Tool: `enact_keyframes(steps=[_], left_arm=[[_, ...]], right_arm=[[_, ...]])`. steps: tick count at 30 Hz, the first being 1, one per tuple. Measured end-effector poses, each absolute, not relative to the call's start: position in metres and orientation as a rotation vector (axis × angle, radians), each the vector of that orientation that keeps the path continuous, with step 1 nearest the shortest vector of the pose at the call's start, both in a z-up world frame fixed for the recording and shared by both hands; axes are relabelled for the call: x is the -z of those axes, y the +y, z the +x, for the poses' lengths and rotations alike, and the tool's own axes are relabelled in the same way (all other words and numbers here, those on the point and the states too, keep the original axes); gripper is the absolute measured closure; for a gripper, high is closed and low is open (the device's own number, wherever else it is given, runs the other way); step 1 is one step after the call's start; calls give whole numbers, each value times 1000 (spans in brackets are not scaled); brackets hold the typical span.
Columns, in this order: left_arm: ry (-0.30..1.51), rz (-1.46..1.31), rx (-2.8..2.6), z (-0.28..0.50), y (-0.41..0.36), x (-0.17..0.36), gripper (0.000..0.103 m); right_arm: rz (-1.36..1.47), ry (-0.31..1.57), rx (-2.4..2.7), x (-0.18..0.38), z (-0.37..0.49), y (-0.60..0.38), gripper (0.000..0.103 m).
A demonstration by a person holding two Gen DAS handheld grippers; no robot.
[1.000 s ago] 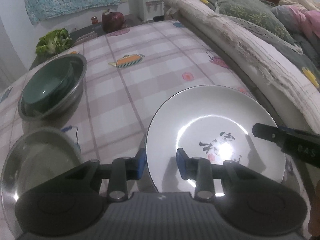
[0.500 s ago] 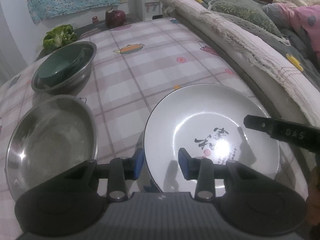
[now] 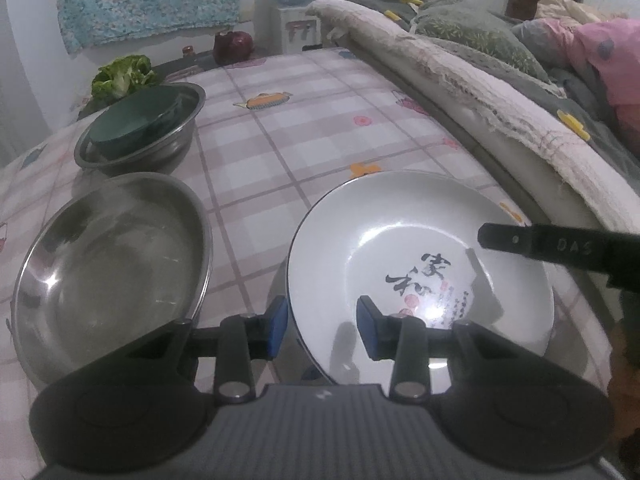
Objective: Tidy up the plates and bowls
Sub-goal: 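Hold the white plate rim with both tools, keeping it on the table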
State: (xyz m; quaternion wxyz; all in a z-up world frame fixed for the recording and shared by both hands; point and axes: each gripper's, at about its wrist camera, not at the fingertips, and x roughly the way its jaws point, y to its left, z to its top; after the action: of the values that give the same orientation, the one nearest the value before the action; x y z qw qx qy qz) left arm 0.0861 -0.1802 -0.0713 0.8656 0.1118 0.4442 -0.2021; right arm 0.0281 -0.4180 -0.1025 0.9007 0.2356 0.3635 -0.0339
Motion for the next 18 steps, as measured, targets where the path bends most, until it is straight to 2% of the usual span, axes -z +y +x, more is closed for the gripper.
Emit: enact_keyframes(steps=[18], left_arm=[[918,225,398,87,-182,74,65]], right_arm=[[441,771,83,95,9,-408,77]])
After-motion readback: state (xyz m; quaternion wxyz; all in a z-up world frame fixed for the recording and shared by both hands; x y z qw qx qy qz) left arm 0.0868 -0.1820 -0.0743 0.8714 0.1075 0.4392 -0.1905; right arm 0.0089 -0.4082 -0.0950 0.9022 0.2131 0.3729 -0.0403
